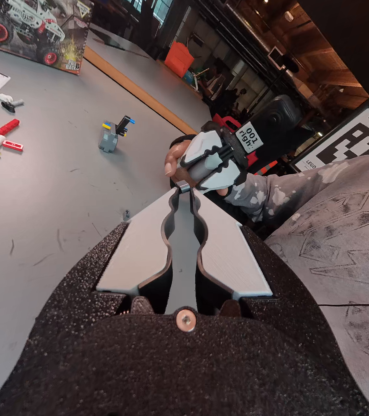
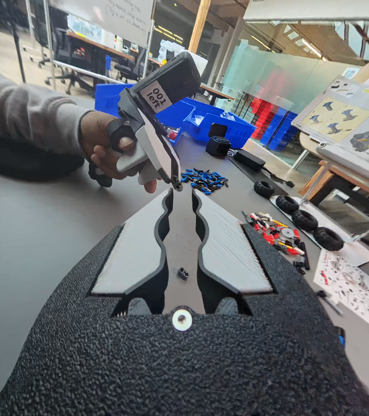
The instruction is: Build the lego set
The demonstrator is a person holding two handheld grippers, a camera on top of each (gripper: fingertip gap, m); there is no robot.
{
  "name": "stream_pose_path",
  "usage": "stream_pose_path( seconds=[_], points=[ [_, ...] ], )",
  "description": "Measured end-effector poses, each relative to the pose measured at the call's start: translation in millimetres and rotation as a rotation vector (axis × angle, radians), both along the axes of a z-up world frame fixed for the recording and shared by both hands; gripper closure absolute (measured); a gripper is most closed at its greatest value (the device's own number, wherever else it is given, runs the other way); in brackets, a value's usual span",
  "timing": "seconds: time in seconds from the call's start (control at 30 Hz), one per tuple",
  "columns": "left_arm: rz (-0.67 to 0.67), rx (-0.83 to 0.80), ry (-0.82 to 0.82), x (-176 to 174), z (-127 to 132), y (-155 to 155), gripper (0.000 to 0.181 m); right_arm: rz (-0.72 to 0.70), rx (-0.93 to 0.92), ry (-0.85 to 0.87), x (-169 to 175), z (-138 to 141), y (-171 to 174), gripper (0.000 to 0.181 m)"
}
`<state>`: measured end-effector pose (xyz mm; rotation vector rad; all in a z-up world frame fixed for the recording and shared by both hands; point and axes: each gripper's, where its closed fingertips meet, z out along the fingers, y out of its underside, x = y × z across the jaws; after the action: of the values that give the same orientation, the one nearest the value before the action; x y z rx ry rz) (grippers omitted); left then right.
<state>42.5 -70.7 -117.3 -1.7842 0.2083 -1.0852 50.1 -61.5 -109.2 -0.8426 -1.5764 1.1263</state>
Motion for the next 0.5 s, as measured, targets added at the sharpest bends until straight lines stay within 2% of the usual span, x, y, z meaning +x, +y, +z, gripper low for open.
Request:
stream_pose_path(
  seconds=[0.07,0.17,0.33,0.5],
  points=[
    [0.008,0.069,0.027,0.0,7.5,-1.1,0.173,0.036,-0.139,-0.032,0.2,3.8,-1.5,0.154],
    [-0.004,0.135,0.052,5.9,14.1,-4.1,0.173,0.067,-0.215,-0.031,-0.3,7.9,-7.9,0.153],
    [-0.046,0.152,0.038,16.5,13.7,-7.2,0.173,0.074,-0.154,-0.019,-0.8,4.9,-15.5,0.17],
    [-0.079,0.129,-0.004,19.7,13.4,-9.0,0.173,0.078,-0.096,-0.006,2.1,4.6,-15.7,0.172]
  ],
)
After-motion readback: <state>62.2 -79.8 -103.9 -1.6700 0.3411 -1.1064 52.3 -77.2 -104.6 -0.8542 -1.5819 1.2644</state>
